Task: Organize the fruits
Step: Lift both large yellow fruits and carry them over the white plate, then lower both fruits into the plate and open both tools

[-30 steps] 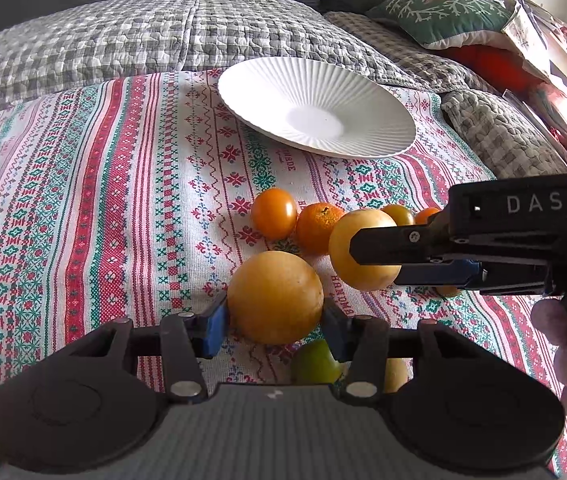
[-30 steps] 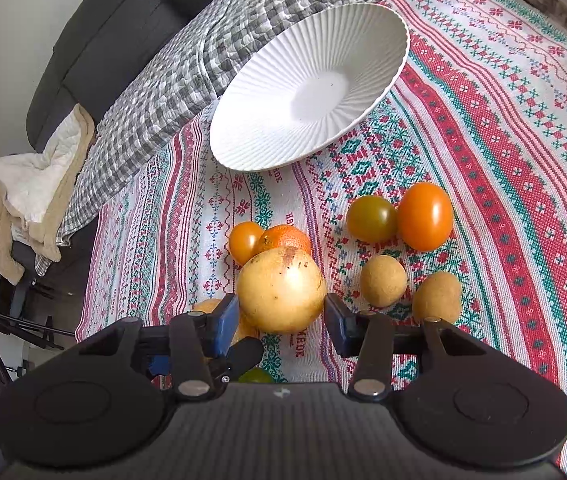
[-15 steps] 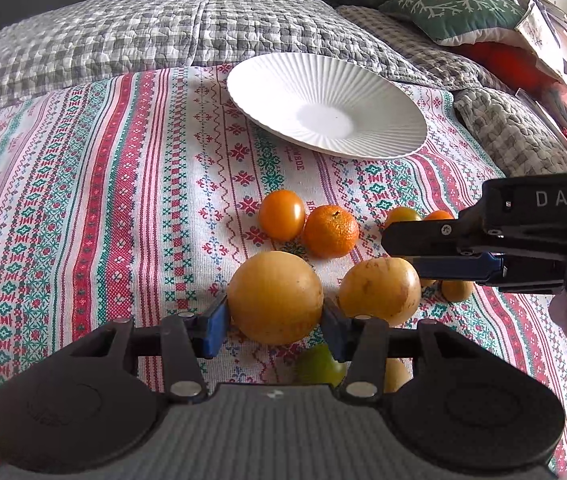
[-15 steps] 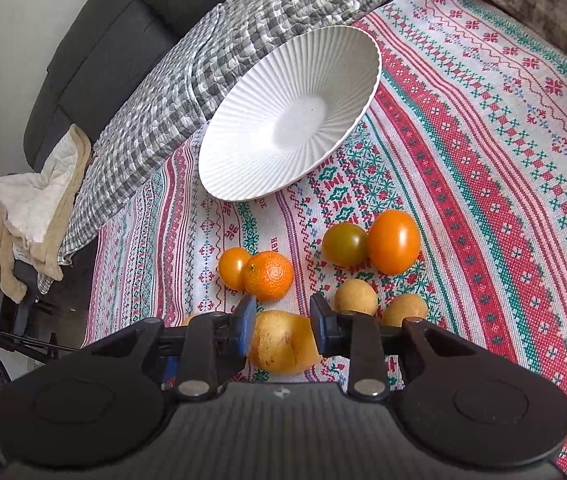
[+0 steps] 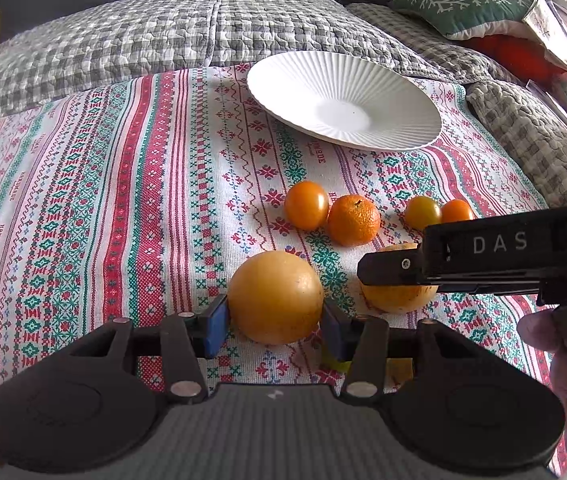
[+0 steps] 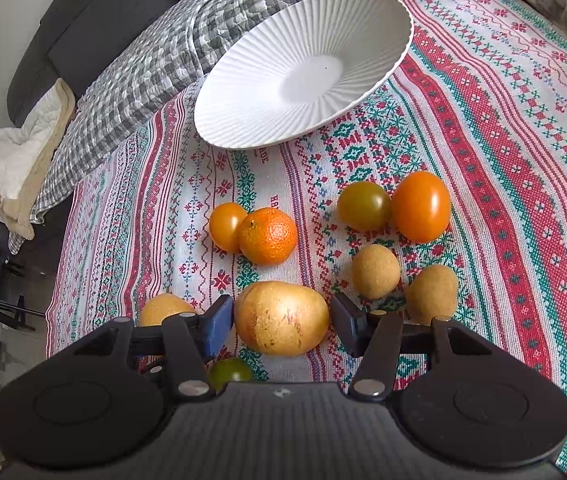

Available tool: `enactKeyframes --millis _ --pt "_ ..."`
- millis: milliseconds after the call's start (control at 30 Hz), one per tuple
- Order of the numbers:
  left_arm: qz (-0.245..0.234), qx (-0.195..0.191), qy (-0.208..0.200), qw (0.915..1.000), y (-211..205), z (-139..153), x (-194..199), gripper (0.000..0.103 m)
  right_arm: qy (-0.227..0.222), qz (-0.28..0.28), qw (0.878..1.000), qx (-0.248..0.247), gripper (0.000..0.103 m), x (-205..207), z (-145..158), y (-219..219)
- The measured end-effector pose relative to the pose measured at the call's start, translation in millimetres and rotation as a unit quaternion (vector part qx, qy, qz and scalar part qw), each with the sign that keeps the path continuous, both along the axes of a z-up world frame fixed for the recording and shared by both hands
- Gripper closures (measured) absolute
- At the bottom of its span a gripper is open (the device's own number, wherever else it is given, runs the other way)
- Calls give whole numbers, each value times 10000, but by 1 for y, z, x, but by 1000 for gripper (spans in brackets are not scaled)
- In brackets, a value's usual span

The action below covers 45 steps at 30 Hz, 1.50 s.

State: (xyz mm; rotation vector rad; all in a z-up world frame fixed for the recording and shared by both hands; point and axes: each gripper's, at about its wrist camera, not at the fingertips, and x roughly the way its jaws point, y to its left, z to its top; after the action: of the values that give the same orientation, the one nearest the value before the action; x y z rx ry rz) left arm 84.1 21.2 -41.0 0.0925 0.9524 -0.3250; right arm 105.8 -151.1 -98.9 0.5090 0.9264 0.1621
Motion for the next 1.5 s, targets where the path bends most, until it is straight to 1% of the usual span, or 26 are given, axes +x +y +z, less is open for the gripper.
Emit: enactKeyframes --millis 100,233,300,400,533,767,867,967,1067,1200,1367,1500 --pt "18 -56 9 10000 2 0 0 64 -55 72 9999 -121 56 0 2 2" --pt "96 -224 83 9997 6 1 1 64 -53 46 10000 4 57 -1 4 -2" --pt "139 -342 126 9992 7 3 2 64 -137 15 9999 41 57 -3 9 -5" --pt "135 -418 125 9990 5 6 3 64 -281 -57 9995 111 57 -8 18 -12" --pt "1 -486 101 9988 -6 14 8 64 -461 -234 9985 168 57 -8 30 -31" --pt "-436 -398 -116 9982 -37 32 34 64 -709 -582 9957 165 56 15 48 -73" --pt "-554 -386 -243 9974 -51 36 53 64 -801 -601 9949 133 56 30 52 -83" --pt "-651 -287 -380 9967 -66 37 71 64 -832 -579 9948 87 56 47 53 -88" --pt "-754 -195 -483 9958 -79 35 90 64 -831 -540 9950 71 56 64 51 -89" --pt "-761 -74 -494 9959 -94 25 115 64 -746 -511 9959 20 56 91 48 -85" --pt "-785 46 -605 9951 -105 14 137 64 -605 -522 9967 -165 57 118 43 -79" --pt "-781 138 -625 9949 -109 5 148 64 -543 -520 9968 -284 56 131 41 -73"
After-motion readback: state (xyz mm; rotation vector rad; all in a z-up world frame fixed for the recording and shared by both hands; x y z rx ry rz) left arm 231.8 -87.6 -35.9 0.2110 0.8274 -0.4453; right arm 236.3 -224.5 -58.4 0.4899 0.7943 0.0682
